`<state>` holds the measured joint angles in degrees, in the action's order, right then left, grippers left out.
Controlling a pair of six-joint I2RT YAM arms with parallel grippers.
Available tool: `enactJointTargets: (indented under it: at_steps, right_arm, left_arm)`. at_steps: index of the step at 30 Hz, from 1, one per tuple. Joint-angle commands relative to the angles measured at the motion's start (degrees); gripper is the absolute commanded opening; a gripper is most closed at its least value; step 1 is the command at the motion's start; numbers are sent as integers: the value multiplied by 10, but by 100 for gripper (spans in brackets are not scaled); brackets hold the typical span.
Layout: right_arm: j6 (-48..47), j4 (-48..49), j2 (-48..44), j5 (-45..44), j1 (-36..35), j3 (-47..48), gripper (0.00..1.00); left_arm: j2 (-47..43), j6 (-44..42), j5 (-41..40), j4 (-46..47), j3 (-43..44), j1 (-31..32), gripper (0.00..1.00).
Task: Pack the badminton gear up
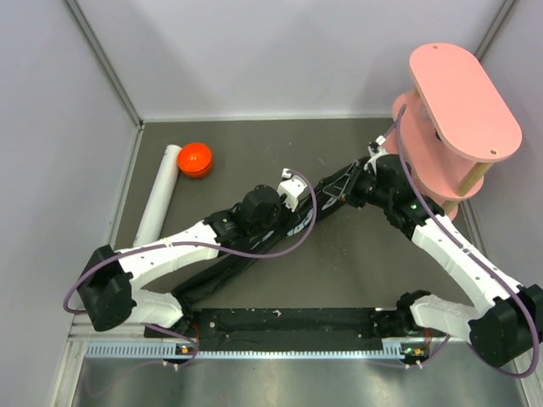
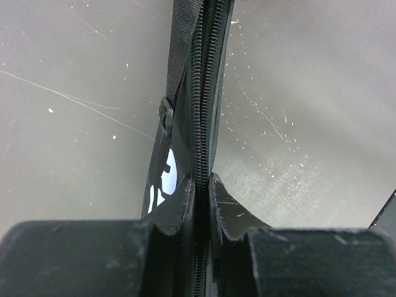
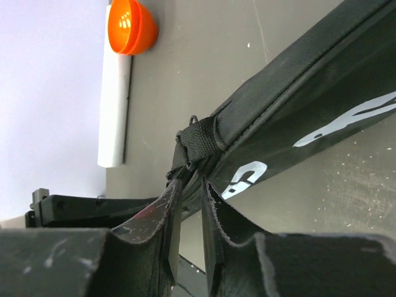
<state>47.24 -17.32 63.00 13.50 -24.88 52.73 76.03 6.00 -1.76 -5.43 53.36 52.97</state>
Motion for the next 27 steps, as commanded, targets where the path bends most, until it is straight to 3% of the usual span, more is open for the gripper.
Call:
enactJointTargets:
  at_steps: [1,8,15,17,19,22,24,27]
  right_arm:
    - [32,72,-7,17,3,-10,17]
    - [47,101,5,16,3,-2,17]
    - [46,110,27,5,5,26,30]
    - [4,95,27,13,4,40,31]
    - [-68,35,16,-22,4,61,37]
    - [-115,-38,-20,-66,14,65,61]
    - [-123,-50,-51,-76,19,55,67]
    - [-151,-79,-45,-67,19,71,68]
  left_arm:
    - [-7,9,-11,1,22,5,0]
    - [-11,9,-6,0,23,20,0]
    - [-11,14,-8,0,22,31,0]
    - [-11,24,-22,-1,23,31,0]
    - [-12,37,-48,-4,24,31,0]
    - [-14,54,-74,-10,19,31,0]
    - [-16,60,-78,-7,15,31,0]
    - [-21,65,-73,-2,8,31,0]
